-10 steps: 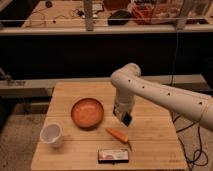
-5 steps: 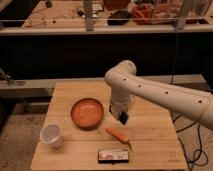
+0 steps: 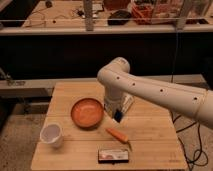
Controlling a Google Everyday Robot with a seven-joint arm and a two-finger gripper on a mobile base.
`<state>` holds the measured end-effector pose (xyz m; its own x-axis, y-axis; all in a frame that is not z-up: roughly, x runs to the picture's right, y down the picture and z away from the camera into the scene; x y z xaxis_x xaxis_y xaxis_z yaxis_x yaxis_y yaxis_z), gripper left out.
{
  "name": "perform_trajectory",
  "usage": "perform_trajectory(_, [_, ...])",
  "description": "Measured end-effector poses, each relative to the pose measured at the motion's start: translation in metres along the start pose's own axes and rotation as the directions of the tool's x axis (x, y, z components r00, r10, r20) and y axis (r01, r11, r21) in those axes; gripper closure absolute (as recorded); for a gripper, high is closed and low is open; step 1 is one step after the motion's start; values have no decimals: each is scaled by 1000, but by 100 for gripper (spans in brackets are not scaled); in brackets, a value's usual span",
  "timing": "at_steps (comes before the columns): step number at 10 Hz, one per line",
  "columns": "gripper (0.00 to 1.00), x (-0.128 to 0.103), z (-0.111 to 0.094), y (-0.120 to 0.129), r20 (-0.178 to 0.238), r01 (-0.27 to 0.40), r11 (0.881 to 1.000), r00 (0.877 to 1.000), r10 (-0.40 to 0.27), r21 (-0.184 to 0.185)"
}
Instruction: Place the white sponge in the ceramic cup
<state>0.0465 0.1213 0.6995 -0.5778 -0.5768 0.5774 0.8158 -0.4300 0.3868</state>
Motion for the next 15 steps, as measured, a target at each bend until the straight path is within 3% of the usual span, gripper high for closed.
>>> perform_trajectory(3, [99, 2, -6, -5, -9, 8, 1000, 1000, -8, 3])
perform_trajectory(6, [99, 20, -17, -29, -26, 30, 1000, 999, -29, 1])
perform_trajectory(9, [99, 22, -24, -30, -33, 33, 999, 999, -33, 2])
perform_trajectory(15, [99, 51, -35, -75, -37, 120, 993, 992, -120, -20])
